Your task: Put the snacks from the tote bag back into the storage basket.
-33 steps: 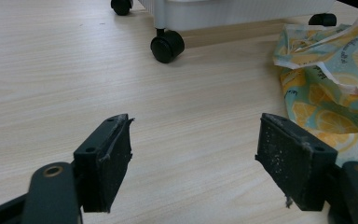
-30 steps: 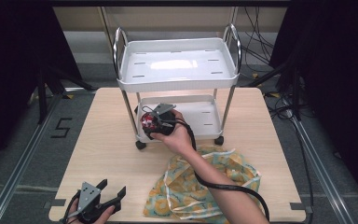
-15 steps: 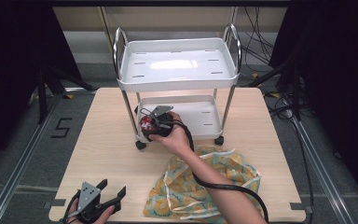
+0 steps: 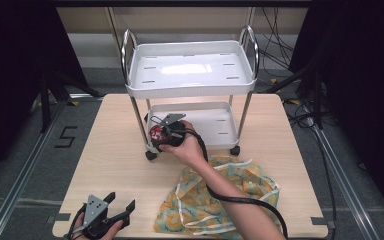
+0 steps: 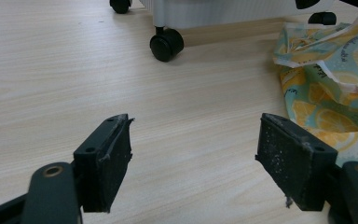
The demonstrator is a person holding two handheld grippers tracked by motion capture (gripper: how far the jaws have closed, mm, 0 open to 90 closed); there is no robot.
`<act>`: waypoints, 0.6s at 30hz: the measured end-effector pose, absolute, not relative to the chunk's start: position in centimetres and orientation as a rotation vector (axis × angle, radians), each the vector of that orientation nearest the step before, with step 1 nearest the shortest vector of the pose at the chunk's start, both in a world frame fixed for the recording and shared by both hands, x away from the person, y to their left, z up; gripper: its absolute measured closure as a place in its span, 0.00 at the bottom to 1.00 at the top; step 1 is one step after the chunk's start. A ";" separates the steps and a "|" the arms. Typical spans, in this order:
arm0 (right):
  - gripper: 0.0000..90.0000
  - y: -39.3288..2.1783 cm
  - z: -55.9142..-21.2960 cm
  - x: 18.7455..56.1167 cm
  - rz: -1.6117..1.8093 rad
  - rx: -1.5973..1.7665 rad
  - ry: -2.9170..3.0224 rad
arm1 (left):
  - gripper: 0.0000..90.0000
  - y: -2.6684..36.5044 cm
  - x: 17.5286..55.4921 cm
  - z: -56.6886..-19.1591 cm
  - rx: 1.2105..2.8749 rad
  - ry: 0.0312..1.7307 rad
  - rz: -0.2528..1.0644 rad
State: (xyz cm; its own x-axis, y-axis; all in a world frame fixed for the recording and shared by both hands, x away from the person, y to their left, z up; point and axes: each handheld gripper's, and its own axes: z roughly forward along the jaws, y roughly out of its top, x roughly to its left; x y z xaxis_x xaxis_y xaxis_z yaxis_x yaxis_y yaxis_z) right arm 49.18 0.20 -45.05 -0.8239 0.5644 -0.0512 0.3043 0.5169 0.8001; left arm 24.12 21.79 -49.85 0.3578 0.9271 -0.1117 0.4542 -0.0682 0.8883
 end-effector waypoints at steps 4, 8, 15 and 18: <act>0.19 -0.4 -44.3 48.7 1.199 0.742 2.424 | 0.28 21.8 24.1 -49.9 1.682 1.246 0.636; 0.18 -1.6 -43.3 47.6 1.162 0.807 2.404 | 0.28 21.8 24.1 -49.8 1.669 1.248 0.640; 0.18 -3.9 -42.4 45.8 1.177 0.707 2.450 | 0.28 21.8 24.1 -49.8 1.669 1.252 0.645; 0.18 -4.8 -42.3 44.7 1.169 0.674 2.457 | 0.28 21.5 23.9 -49.9 1.643 1.286 0.604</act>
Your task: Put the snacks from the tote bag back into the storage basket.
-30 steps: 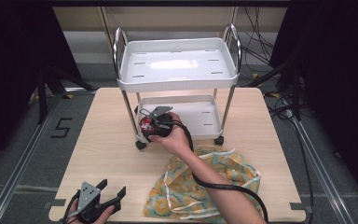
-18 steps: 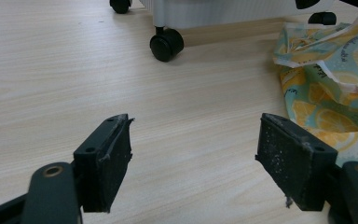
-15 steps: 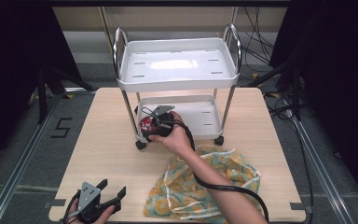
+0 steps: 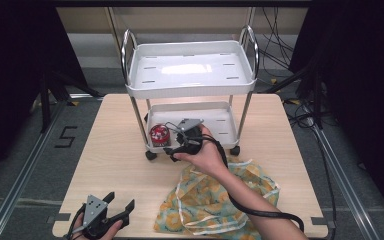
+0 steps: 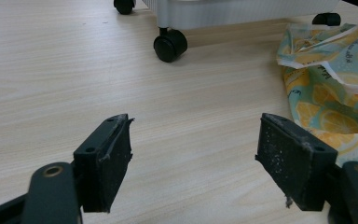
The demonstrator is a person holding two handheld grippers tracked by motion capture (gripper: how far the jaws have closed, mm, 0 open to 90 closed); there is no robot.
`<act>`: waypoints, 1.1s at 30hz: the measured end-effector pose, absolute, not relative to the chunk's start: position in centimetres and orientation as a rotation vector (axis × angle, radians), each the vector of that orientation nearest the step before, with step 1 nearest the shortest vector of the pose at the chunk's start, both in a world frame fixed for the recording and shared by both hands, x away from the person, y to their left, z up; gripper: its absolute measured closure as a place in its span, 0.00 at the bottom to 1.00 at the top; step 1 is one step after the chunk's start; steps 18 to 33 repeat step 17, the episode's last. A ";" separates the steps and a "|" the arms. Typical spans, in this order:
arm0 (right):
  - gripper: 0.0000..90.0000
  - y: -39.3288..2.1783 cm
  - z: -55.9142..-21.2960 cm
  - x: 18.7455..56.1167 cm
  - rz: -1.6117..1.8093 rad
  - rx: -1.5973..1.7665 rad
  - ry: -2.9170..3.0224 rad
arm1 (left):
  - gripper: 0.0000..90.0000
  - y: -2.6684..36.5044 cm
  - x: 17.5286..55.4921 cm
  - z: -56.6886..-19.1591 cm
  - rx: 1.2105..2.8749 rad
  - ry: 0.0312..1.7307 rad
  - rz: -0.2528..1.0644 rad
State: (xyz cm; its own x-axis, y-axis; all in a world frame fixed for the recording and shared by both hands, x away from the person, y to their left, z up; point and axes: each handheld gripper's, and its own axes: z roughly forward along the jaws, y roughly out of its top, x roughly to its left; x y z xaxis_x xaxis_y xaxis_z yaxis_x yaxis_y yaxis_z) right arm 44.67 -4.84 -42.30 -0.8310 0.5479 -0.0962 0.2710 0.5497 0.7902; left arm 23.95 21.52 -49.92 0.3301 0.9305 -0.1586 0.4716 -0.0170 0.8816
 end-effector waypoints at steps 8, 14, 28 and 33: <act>0.21 -8.6 -42.9 41.6 1.171 0.642 2.501 | 0.28 21.8 24.2 -49.9 1.680 1.250 0.658; 0.23 -11.4 -43.9 39.6 1.221 0.673 2.489 | 0.28 21.8 24.4 -50.0 1.678 1.254 0.658; 0.24 -12.3 -44.3 39.2 1.236 0.691 2.476 | 0.28 21.8 24.3 -49.9 1.690 1.268 0.663; 0.24 -12.3 -44.3 39.2 1.236 0.691 2.476 | 0.28 21.8 24.3 -49.9 1.690 1.268 0.663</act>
